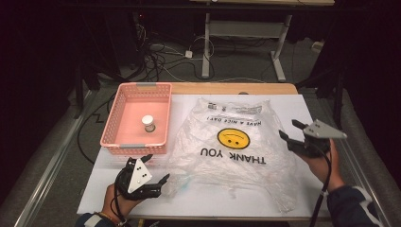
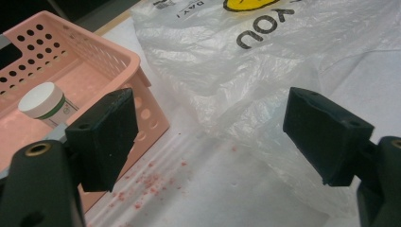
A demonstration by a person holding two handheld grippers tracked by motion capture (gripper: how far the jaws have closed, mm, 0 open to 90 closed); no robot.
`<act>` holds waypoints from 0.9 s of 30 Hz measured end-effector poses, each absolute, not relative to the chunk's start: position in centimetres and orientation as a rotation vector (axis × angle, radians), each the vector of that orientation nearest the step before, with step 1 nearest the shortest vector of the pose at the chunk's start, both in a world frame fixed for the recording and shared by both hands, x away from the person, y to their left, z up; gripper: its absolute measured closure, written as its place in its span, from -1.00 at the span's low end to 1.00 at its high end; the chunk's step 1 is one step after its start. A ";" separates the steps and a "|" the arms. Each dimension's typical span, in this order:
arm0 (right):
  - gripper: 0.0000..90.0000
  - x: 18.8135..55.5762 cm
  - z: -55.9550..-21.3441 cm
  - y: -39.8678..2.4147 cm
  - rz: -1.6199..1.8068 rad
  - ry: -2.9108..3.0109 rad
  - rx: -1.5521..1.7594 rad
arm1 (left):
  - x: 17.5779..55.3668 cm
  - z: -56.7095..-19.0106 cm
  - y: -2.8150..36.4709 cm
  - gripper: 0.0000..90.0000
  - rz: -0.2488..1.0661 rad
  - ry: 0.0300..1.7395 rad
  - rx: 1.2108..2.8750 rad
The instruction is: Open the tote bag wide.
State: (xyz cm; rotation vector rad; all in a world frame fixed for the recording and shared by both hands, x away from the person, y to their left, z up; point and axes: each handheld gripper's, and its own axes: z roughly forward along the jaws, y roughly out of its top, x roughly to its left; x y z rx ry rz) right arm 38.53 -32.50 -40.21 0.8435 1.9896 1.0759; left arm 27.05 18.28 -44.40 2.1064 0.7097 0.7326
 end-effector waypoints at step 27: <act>1.00 53.5 -43.9 -33.3 0.667 2.010 1.302 | 27.2 -44.9 18.6 -0.60 0.714 0.723 2.129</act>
